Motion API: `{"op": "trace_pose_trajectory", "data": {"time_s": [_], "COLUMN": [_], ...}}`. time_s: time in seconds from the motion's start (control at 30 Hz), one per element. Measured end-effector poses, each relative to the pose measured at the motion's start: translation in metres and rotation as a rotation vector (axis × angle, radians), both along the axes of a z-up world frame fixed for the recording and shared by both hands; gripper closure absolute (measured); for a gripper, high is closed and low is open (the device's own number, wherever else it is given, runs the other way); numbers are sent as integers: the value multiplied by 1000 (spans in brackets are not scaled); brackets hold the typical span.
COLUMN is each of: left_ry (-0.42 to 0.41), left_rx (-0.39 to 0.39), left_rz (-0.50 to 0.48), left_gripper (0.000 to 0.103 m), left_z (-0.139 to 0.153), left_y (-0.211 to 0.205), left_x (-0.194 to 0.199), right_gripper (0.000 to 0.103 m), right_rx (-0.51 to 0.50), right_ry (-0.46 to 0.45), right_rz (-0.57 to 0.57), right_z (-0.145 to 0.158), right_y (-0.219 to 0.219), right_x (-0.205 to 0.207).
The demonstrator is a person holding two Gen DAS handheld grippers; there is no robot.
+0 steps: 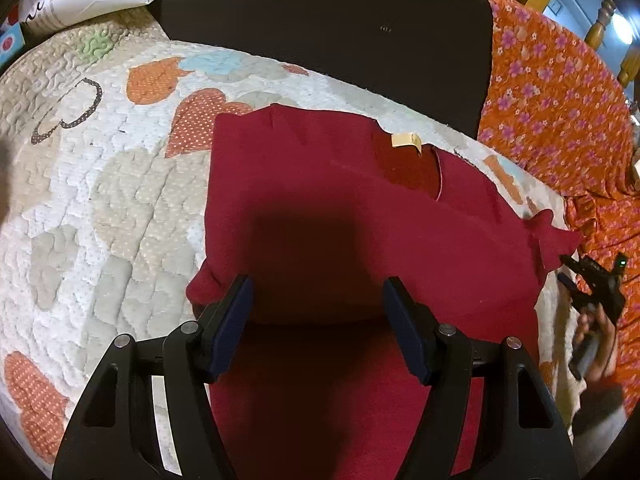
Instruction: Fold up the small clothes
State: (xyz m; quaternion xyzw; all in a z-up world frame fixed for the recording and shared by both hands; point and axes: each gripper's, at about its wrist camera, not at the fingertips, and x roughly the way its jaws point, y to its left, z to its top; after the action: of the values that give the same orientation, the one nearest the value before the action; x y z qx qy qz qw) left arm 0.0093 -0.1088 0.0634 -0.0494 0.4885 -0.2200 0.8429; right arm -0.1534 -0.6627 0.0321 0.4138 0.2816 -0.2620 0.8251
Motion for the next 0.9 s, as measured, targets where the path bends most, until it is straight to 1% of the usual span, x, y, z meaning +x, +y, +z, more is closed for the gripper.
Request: {"op": "trace_pose_trajectory", "data": {"time_s": [0.03,0.13,0.17,0.2,0.23,0.27,0.3,0.37,0.43,0.47,0.5,0.53,0.57,0.63,0.67,0.7,0.73,0.77,0.8,0.83,0.87,0.9], "left_ry": [-2,-7,-6,-3,3,6,7,-1,-14,-26,-35,-47,-52,-44,-34,-18,-2,12,18,19,19,18], "left_rx": [3,16,23,27,27,26,22,13,-8,-36,-52,-70,-86,-133,-163,-197,-231,-260,-272,-277,-271,-266], "left_rz": [1,5,10,15,20,25,31,45,63,76,85,105,120,146,159,176,192,207,218,227,235,235], "left_gripper": [36,36,36,36,36,36,36,36,36,36,36,36,36,36,36,36,36,36,36,36,36,35], "left_z": [0,-1,-2,-4,-5,-6,-5,1,11,17,22,27,30,34,34,34,33,31,31,32,32,32], "left_y": [-1,-1,-1,-1,0,2,3,7,15,22,27,34,40,53,59,66,72,78,81,83,85,85], "left_x": [1,3,5,6,7,8,9,11,12,13,13,14,16,20,22,24,27,30,32,33,33,33], "right_gripper": [60,62,74,89,89,91,91,92,92,92,92,92,92,92,92,88,82,60,57,57,57,57], "right_rx": [13,-3,-2,3,9,13,-16,-109,-208,-265,-298,-350,-380,-395,-394,-389,-381,-371,-349,-309,-283,-275], "right_ry": [-50,-112,-130,-131,-128,-153,-179,-202,-248,-273,-287,-308,-321,-350,-352,-337,-308,-261,-183,-82,-37,-40], "right_rz": [-26,-56,-65,-80,-82,-75,-70,-35,50,122,174,267,343,489,569,653,714,785,875,953,977,977], "right_z": [-1,-2,-3,-4,-4,1,13,44,88,117,134,159,176,191,190,182,169,150,126,100,84,78], "right_y": [-9,-25,-29,-33,-34,-35,-32,-19,9,33,51,84,114,173,205,242,272,301,330,351,360,361], "right_x": [1,9,11,11,10,8,1,-7,-10,-7,-4,4,11,28,37,53,68,85,103,119,122,120]}}
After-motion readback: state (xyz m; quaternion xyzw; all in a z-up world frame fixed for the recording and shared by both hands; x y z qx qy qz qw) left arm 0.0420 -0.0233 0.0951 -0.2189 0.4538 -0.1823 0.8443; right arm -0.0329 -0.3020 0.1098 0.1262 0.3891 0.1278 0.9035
